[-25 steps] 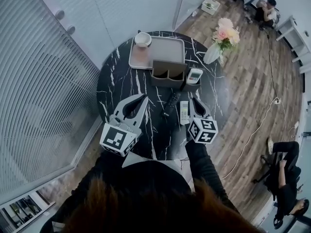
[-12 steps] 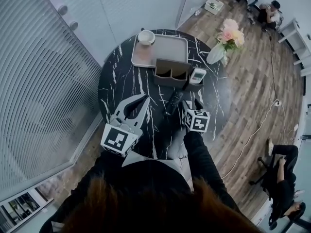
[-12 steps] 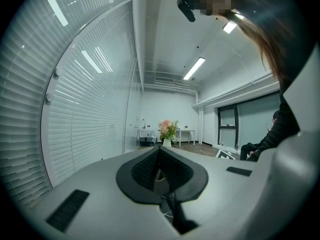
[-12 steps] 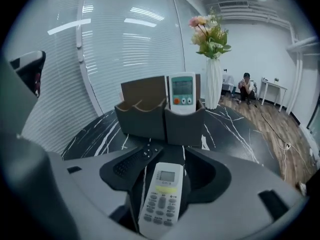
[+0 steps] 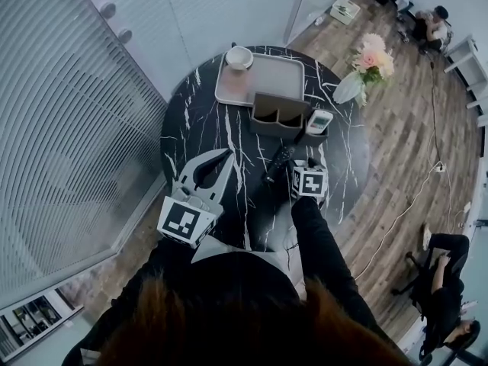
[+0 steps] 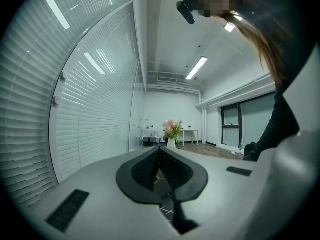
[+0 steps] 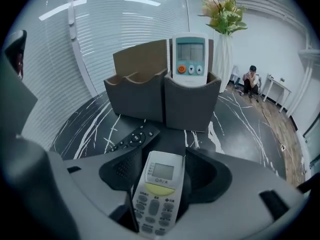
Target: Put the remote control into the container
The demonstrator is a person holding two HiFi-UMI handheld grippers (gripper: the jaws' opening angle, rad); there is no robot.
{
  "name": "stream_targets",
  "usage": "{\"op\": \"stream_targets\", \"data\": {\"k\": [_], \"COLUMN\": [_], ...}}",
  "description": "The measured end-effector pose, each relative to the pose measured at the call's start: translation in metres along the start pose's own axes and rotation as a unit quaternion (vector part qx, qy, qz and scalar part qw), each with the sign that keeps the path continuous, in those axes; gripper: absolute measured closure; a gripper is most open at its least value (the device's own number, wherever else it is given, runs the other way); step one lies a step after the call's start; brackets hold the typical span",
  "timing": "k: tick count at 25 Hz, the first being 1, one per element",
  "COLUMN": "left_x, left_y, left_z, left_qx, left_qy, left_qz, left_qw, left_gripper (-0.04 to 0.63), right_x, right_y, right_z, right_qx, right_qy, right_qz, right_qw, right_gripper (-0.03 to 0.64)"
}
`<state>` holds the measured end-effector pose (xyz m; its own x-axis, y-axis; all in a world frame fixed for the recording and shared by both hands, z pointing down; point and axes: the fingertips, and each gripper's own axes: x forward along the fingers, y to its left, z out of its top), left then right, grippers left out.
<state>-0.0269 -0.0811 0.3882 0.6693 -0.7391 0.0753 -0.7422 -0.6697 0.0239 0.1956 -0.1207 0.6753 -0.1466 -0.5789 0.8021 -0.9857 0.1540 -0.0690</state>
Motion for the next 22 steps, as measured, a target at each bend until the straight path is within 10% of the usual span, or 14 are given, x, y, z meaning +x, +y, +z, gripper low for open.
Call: {"op": "stream_targets", "data": {"k": [13,22], "left_x": [-0.007,-0.007], "left_y": [0.005,0.002], "left_z": [0.001,0.004], "left_qx": [-0.004,-0.003], "left_qy": [0.002,0.0], "left_qz": [0.01,0.0], "left_qw": [0.9999,1.0], "left_gripper": [0.598,0.598], "right_x": [0.007,-0.045], "right_y": [-0.007,0.004], "right_z": [-0.002,0.027], "right_qx": [0.008,0.009], "right_qy": [0.015,-0.114], "right_qz": [-0.002,0.034], "right_qw": [1.0,0.993], "right_gripper": [0.364,0.364]}}
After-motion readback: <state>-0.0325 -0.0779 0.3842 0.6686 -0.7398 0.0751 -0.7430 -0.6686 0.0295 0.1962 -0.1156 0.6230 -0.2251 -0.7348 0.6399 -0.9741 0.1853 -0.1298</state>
